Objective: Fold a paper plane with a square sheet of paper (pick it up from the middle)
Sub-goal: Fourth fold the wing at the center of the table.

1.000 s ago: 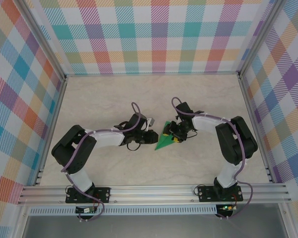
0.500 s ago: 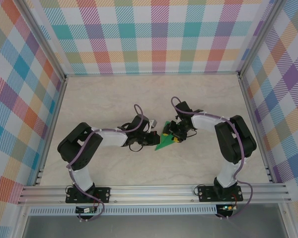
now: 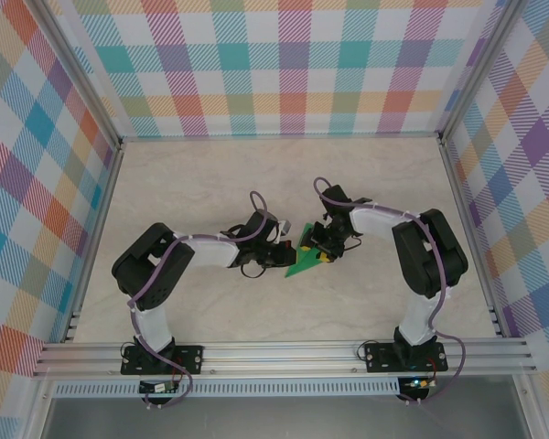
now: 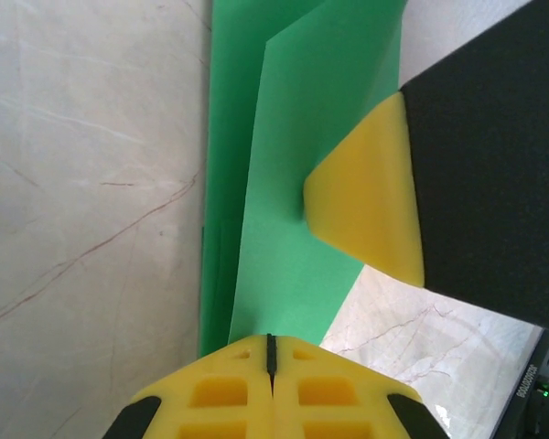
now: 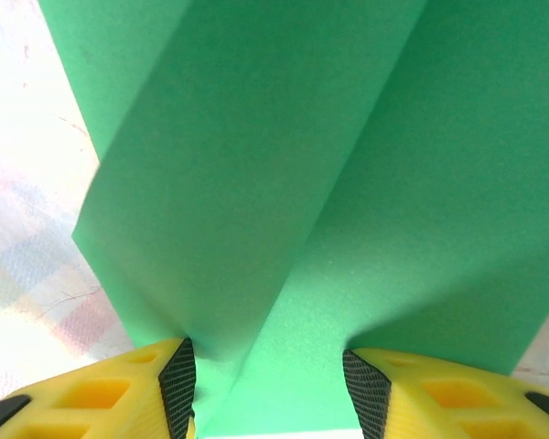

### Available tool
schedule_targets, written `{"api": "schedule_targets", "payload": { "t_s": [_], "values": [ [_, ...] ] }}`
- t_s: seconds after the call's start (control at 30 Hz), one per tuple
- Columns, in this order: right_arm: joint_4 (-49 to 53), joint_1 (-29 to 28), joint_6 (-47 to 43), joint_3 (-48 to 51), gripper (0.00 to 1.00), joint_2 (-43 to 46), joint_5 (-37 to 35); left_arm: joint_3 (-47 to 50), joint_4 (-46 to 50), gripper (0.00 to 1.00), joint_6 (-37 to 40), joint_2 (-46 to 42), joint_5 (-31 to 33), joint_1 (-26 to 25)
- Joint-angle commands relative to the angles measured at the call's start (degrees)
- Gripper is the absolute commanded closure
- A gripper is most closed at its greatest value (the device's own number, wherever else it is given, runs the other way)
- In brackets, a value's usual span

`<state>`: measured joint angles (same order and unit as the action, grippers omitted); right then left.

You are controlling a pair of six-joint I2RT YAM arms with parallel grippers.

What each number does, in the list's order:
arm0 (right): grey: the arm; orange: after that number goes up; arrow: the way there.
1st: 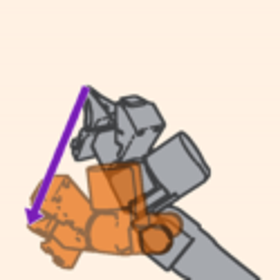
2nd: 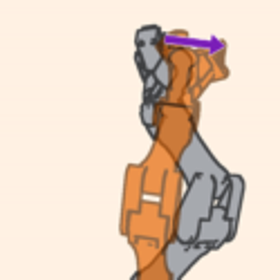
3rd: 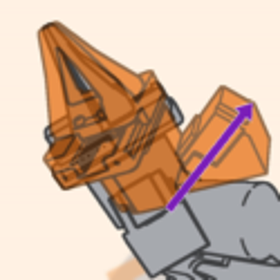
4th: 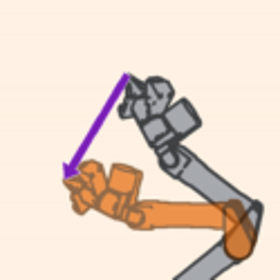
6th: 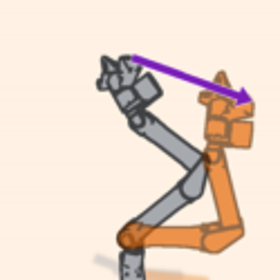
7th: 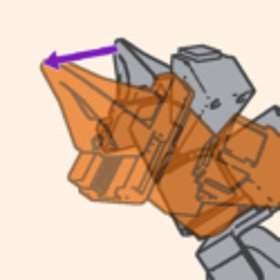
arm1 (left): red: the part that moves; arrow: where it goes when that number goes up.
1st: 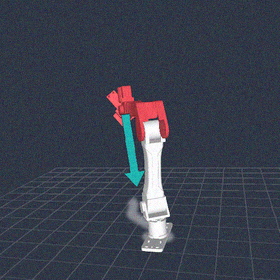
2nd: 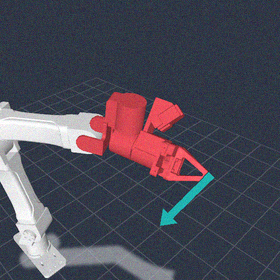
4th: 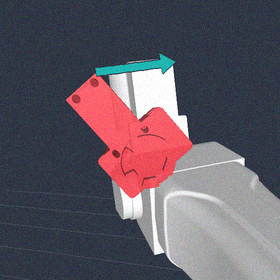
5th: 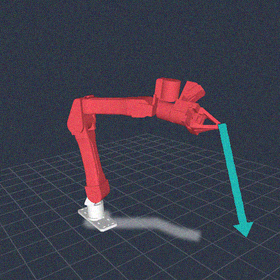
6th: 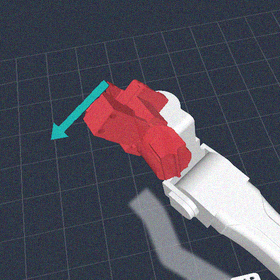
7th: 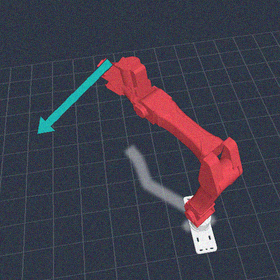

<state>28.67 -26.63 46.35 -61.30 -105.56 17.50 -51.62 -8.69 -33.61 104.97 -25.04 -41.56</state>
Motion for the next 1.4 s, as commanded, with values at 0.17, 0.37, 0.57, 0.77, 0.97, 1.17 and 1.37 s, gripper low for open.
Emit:
{"api": "schedule_targets", "payload": {
  "t_s": [0.17, 0.37, 0.57, 0.77, 0.97, 1.17, 1.37],
  "values": [
    [7.6, -0.5, 0.5, 2.4, 0.50, -8.2, -11.3, -1.3, 2.3, 0.99, 0.8, 1.4, 1.1, -0.6],
    [9.1, -0.9, 0.7, 1.1, 0.50, -9.5, -11.9, -1.7, 3.0, 0.99, 1.3, 1.4, 1.3, -0.6],
    [10.2, -1.0, 0.4, 0.5, 0.50, -10.5, -12.5, -1.9, 3.1, 0.99, 1.3, 1.8, 1.1, -0.6],
    [9.4, -1.3, -0.3, 0.7, 0.51, -10.8, -12.3, -2.1, 3.5, 0.99, 1.3, 1.5, 1.1, -0.6],
    [9.9, -1.5, -0.9, -0.2, 0.53, -12.0, -12.2, -2.3, 3.1, 0.99, 1.3, 1.3, 0.8, -0.7],
    [9.8, -1.7, -1.3, -0.7, 0.48, -13.0, -12.0, -2.6, 1.3, 0.98, 0.9, 1.4, -0.1, -0.6],
    [9.7, -1.8, -1.3, -0.9, 0.48, -13.9, -11.7, -3.5, 1.0, 0.98, 0.9, 1.8, -0.4, -0.6]
  ]
}}
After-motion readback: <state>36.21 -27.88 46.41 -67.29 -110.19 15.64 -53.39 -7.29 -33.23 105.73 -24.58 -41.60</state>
